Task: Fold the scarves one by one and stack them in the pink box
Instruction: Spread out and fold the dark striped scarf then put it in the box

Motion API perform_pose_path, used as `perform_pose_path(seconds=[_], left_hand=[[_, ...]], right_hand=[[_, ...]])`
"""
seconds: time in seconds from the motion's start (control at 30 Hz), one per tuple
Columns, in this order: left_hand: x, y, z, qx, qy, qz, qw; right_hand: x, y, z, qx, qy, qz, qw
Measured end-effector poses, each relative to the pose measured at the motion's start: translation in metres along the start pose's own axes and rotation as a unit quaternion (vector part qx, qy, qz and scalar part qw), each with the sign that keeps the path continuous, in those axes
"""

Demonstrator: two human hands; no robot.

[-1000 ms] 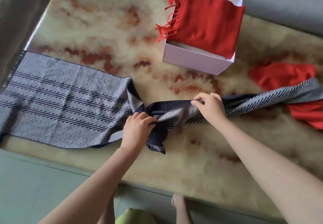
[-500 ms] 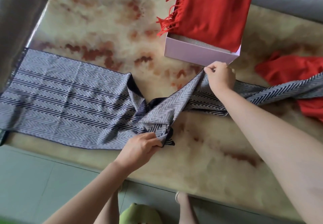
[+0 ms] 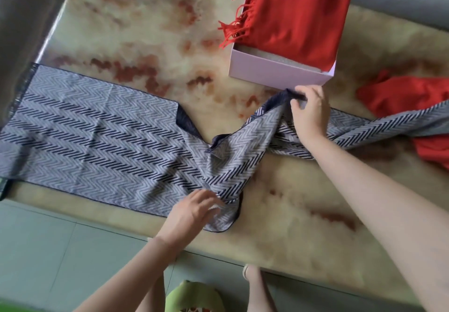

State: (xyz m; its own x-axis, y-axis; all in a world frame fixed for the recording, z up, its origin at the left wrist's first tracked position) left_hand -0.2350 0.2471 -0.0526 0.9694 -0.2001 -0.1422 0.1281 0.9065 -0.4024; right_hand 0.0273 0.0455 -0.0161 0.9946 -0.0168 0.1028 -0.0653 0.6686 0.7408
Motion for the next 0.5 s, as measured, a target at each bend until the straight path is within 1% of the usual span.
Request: perform_pose_path(seconds=[0.07, 0.1, 0.2, 0.3, 0.43, 0.5], left_hand=[[0.02, 0.003, 0.009, 0.024, -0.039, 0.01, 0.999], [0.029, 0.005, 0.013, 0.029, -0.049, 0.02, 0.998], [0.052, 0.01, 0.024, 0.024, -0.057, 0.074, 0.995], [0.073, 0.018, 0.025, 0.013, -0.053, 0.132, 0.99], [0.1, 0.019, 0.023, 0.079, -0.046, 0.136, 0.986], [0.113, 0.018, 0.021, 0.084, -0.015, 0.163, 0.983]], right_hand=[[-0.023, -0.003, -0.001, -0.003, 0.019, 0.021, 1.0], [-0.034, -0.005, -0.005, -0.01, 0.043, 0.035, 0.998], [-0.065, -0.015, -0.015, -0.001, 0.116, 0.05, 0.992], [-0.094, -0.023, -0.015, 0.01, 0.129, 0.032, 0.991], [-0.139, -0.033, -0.017, -0.013, 0.146, -0.011, 0.989], [-0.163, -0.032, -0.022, -0.006, 0.157, -0.024, 0.987]])
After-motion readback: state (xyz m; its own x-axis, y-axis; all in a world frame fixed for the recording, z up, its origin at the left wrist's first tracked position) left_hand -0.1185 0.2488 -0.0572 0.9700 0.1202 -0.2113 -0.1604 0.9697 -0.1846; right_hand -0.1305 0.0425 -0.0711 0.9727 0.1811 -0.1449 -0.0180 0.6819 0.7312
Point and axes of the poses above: each hand's wrist, its own x-axis towards the middle knuckle, its own z-axis out of the back of the hand, y = z × x, the point moved 6 cm from there along x, towards the middle knuckle, and after that the axes turned 15 degrees about x, right-handed, at the moved point
